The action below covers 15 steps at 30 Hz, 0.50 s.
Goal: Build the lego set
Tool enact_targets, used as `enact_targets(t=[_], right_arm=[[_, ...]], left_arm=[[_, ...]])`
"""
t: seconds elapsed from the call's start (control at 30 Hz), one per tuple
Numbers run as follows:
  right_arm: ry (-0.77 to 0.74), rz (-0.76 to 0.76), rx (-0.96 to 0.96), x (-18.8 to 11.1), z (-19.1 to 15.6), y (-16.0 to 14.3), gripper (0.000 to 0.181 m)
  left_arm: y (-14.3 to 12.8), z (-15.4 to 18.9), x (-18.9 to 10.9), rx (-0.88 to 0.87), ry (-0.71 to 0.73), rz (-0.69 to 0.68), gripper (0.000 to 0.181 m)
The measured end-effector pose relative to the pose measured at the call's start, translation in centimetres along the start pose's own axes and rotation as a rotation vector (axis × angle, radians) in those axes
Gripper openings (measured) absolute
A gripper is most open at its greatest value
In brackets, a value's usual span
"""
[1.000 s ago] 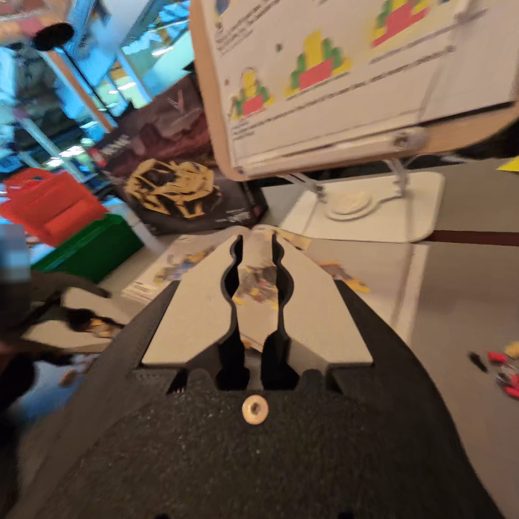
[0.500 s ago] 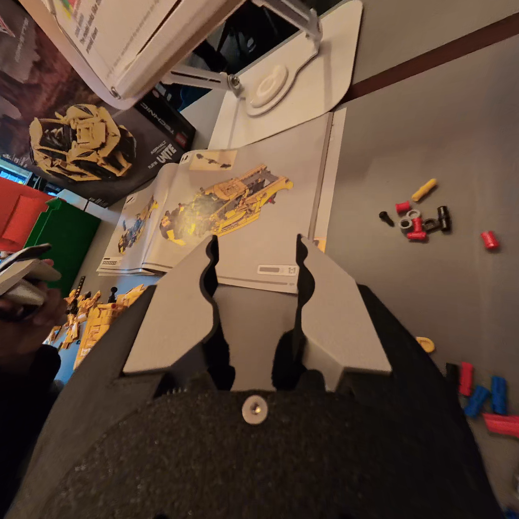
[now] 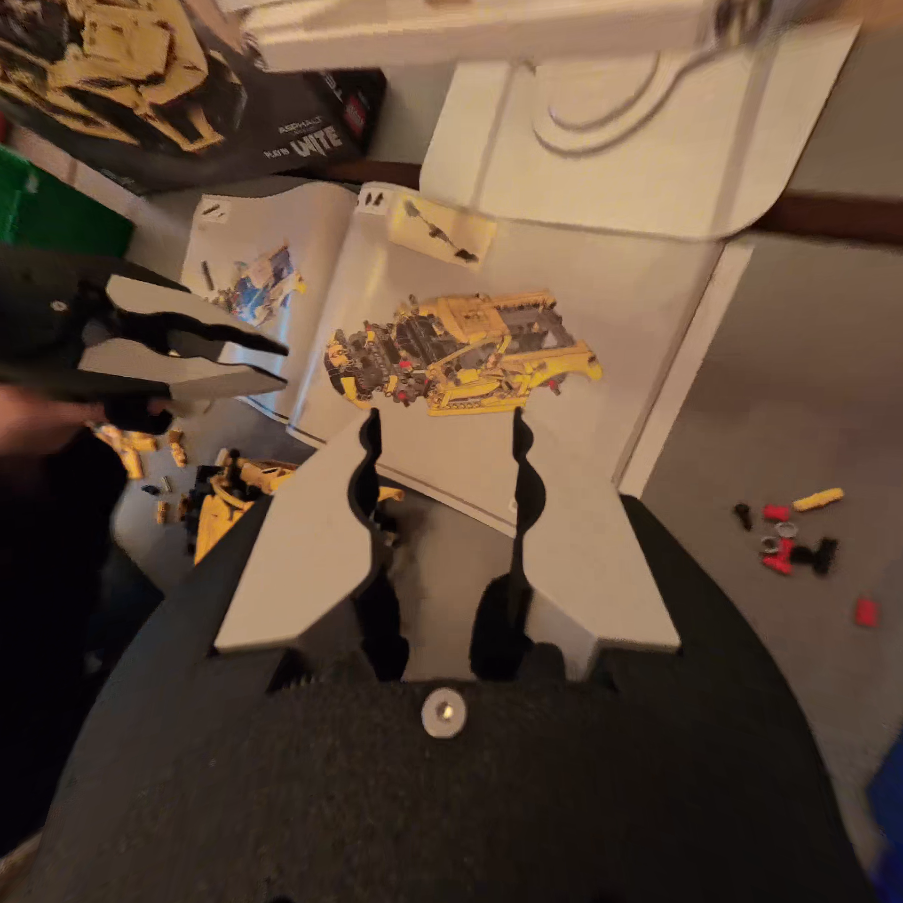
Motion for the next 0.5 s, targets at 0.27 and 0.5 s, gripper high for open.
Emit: enact_targets(t=[0.27, 0.5], right_arm=[[0.3, -0.038, 0.237, -0.4, 2.6, -4.4, 0.058], [0.061, -0.153, 0.27, -1.4, 4.6, -6.2, 0.06]], left_arm=[[-1.7, 0.3, 3.2, 0.051, 0.034, 0.009, 0.003], [-2.1, 0.7, 3.7, 0.074, 0.08, 0.036, 0.003]])
Point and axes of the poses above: each gripper's, where its closed fingertips meet, x out along the fingers, y out of its top, z = x × y across the jaws, the point moved 7 cm from there along -x, back along the fingers, and after that the axes turned 6 degrees about y, right-handed, at the moved point
